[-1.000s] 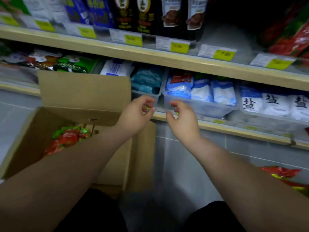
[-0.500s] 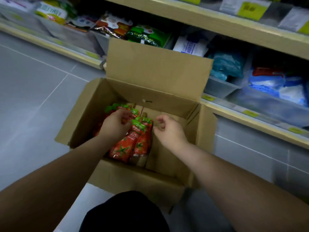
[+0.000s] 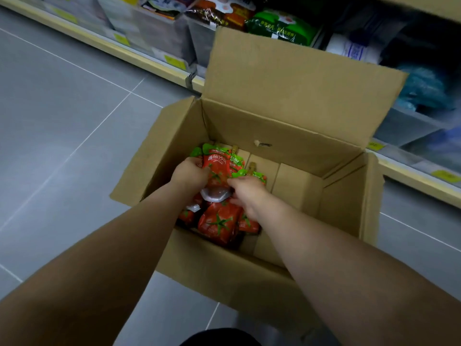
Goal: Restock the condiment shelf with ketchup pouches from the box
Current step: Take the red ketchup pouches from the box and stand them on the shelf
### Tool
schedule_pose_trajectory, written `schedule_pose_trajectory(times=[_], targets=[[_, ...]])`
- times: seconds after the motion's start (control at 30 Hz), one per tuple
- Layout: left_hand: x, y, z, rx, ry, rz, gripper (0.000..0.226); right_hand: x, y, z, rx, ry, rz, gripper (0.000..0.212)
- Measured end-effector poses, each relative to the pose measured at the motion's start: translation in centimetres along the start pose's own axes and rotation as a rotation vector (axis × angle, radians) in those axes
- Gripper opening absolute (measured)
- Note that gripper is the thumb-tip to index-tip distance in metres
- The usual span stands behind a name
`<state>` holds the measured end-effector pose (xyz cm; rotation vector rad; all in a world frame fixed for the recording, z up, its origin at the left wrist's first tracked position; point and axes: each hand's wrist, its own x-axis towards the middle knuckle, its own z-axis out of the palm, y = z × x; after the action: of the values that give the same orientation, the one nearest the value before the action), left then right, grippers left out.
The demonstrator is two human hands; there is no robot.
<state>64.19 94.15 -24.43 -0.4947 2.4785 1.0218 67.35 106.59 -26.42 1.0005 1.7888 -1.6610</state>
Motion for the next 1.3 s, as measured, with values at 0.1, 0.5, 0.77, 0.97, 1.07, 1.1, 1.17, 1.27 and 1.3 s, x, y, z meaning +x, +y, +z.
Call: schedule_pose_trajectory(times=[0.1,0.5,0.77,0.97,1.07,1.1,1.17,1.27,1.3], targets=[[0.6,-0.4,0.0,-0.046,0.004,-0.041,0.035,0.5,-0.3,0.2,0.110,-0.002,0.072,0.014],[0.1,-0.6,2.6,-0.221,-0.150,-0.209,0.057,1.0,0.1,-1.8,0.127,-0.048,0.118,0.034],[-3.0,1.4,2.5,-0.538,-0.357,-0.310,0.046,-1.8,0.0,-5.7,0.199,-0.094,0.076,0.036],[-7.5,5.0,2.1,-0.547,-0.423,-0.153,0.049,-6.2,-0.7,-11.0,0.151,-0.056,-0.065,0.052],[-10.2,8.1,2.1,-0.515,-0.393,-0.012,0.037,-8.9,-1.5,-13.8,0.119,-0.003,-0.196,0.061],[-11.1,9.5,2.0,-0.513,-0.389,0.044,0.035,-9.9,-1.9,-14.9,0.112,0.019,-0.245,0.061],[-12.7,12.0,2.1,-0.487,-0.374,0.164,0.036,-11.6,-2.9,-16.8,0.106,0.070,-0.329,0.063],[-15.0,16.3,2.4,-0.464,-0.351,0.347,0.045,-13.8,-4.5,-20.2,0.092,0.190,-0.462,0.068],[-15.6,17.6,2.6,-0.465,-0.344,0.398,0.047,-14.4,-4.9,-21.2,0.063,0.234,-0.512,0.068]])
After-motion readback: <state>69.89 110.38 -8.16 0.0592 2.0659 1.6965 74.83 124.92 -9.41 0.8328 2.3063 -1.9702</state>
